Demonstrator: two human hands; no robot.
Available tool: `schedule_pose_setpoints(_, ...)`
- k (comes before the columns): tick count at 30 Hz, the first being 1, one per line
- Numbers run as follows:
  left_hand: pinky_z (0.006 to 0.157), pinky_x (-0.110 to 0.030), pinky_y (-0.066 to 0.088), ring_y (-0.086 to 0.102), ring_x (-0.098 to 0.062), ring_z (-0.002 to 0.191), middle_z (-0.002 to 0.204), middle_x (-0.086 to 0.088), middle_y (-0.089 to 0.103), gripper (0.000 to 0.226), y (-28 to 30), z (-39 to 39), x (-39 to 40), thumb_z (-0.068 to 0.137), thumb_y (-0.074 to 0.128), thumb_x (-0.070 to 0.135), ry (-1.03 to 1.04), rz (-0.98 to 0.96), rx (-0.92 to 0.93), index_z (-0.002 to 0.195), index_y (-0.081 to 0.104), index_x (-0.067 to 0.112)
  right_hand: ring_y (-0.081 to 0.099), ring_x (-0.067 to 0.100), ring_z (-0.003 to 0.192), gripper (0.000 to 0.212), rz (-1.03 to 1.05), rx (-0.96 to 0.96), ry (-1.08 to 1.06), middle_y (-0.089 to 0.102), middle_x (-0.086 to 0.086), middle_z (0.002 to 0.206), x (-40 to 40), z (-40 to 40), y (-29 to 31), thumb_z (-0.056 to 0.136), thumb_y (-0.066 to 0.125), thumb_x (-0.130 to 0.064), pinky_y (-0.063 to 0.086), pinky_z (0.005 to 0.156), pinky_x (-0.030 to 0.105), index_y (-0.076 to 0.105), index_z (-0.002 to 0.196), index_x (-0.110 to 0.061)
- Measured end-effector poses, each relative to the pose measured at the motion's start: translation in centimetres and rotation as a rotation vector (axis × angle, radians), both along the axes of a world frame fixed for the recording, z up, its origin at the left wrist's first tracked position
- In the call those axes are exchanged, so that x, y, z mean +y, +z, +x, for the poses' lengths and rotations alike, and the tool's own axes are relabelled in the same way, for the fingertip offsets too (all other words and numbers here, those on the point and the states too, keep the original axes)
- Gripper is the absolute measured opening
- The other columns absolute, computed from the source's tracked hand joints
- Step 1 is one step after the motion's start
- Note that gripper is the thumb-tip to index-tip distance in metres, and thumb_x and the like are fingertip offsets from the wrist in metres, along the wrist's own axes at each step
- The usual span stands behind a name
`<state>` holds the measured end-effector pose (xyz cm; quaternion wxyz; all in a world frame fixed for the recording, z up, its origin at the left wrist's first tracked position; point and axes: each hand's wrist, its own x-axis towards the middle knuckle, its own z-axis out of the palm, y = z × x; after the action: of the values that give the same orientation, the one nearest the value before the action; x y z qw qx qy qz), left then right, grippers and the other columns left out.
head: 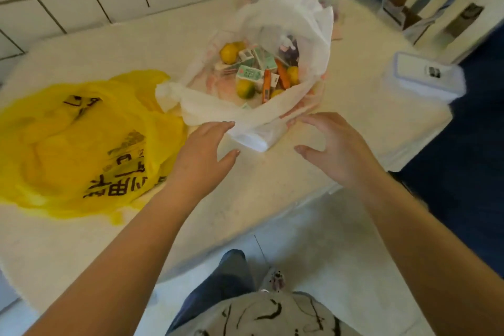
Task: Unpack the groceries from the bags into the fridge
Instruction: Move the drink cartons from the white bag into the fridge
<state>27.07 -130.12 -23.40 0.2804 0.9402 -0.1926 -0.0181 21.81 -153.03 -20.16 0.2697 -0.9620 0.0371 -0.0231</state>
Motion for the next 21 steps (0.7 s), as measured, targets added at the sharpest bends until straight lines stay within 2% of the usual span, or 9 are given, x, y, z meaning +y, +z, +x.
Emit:
schedule_pose_setpoints(4, 0.104, -0.027, 0.030, 0.041, -0.016, 0.127, 0.136, -0.001, 0.049, 0.051, -0.8, 2.9, -1.1, 0.088, 0.061, 0.027, 0.105, 0.000, 0.012, 0.135, 0.046, 0.018, 0.047, 0.016, 0.120, 0.053, 0.004, 0.004, 0.077, 0.049, -0.001, 0.135, -1.4, 4.8, -0.6, 0.080, 0.071, -0.027, 0.039, 0.094, 0.026, 0.052, 0.129, -0.020)
schedule_pose_setpoints(8, 0.104, -0.029, 0.032, 0.042, -0.016, 0.126, 0.135, -0.001, 0.049, 0.050, -1.4, 6.5, -2.9, 0.088, 0.061, 0.029, 0.106, -0.005, 0.020, 0.135, 0.046, 0.019, 0.050, 0.017, 0.116, 0.053, -0.014, -0.001, 0.100, 0.049, -0.001, 0.132, -2.9, 8.6, -0.5, 0.079, 0.073, -0.025, 0.040, 0.089, 0.025, 0.053, 0.128, -0.021)
schedule_pose_setpoints(12, 0.105, -0.027, 0.030, 0.039, -0.015, 0.128, 0.139, 0.001, 0.047, 0.051, -1.0, 11.2, -5.3, 0.087, 0.061, 0.029, 0.061, -0.024, 0.015, 0.135, 0.046, 0.021, 0.050, 0.012, 0.110, 0.050, -0.042, 0.037, 0.088, 0.046, -0.007, 0.132, -5.1, 12.3, 0.5, 0.081, 0.071, -0.028, 0.037, 0.084, 0.021, 0.052, 0.127, -0.027)
schedule_pose_setpoints(15, 0.104, -0.021, 0.025, 0.036, -0.014, 0.131, 0.141, 0.002, 0.046, 0.050, -0.7, 14.2, -6.9, 0.087, 0.062, 0.024, 0.029, -0.008, -0.032, 0.134, 0.047, 0.020, 0.047, 0.006, 0.103, 0.046, -0.018, 0.026, 0.072, 0.047, -0.011, 0.126, -6.2, 15.3, 0.7, 0.081, 0.071, -0.025, 0.033, 0.084, 0.010, 0.055, 0.124, -0.025)
schedule_pose_setpoints(17, 0.103, -0.017, 0.020, 0.035, -0.014, 0.131, 0.139, 0.001, 0.047, 0.049, -0.9, 15.5, -7.3, 0.086, 0.063, 0.023, 0.036, -0.006, -0.027, 0.133, 0.049, 0.019, 0.048, 0.008, 0.106, 0.049, -0.012, 0.053, 0.086, 0.047, -0.008, 0.129, -6.3, 17.3, 0.2, 0.082, 0.070, -0.026, 0.032, 0.087, 0.014, 0.053, 0.128, -0.025)
schedule_pose_setpoints(21, 0.110, -0.029, 0.026, 0.036, -0.019, 0.130, 0.133, -0.003, 0.051, 0.048, -2.7, 18.1, -7.6, 0.083, 0.066, 0.021, 0.060, 0.053, -0.085, 0.129, 0.053, 0.016, 0.048, 0.015, 0.118, 0.052, -0.036, 0.067, 0.198, 0.047, -0.005, 0.135, -6.1, 22.6, -1.7, 0.082, 0.069, -0.030, 0.031, 0.087, 0.018, 0.050, 0.131, -0.027)
